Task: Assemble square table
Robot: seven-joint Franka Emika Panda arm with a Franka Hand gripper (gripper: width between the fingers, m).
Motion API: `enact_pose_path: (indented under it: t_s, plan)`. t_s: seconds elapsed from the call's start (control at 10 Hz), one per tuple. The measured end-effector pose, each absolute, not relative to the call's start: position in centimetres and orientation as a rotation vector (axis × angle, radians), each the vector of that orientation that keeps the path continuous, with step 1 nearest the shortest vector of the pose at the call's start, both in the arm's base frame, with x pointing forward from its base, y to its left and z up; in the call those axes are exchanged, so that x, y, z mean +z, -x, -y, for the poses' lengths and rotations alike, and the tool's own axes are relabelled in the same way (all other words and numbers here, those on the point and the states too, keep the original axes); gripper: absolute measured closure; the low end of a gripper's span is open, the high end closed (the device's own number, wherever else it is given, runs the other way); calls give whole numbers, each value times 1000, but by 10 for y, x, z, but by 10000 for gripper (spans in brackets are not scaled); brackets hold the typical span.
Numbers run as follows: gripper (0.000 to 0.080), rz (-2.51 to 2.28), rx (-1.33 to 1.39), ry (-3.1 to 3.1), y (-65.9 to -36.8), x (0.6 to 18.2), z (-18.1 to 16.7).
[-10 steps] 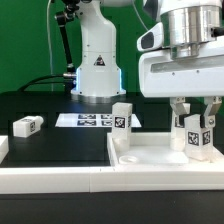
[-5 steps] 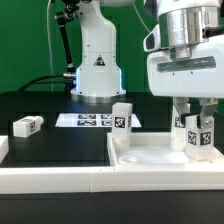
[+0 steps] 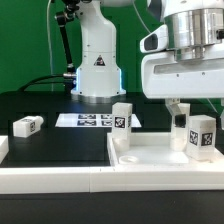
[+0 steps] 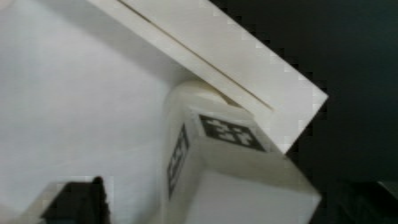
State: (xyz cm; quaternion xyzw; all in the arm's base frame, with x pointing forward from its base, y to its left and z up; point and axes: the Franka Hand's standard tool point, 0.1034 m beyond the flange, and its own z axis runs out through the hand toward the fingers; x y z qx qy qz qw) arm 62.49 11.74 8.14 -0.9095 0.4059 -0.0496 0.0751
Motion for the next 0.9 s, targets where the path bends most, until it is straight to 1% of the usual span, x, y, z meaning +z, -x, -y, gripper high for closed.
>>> enact_pose_path:
  t_s: [0.2, 0.3, 0.9]
  plan:
    - [151, -939, -150, 2860, -624, 81, -118]
    - [150, -886, -154, 2879, -624, 81, -118]
    - [150, -219, -204, 3041, -628, 84, -117]
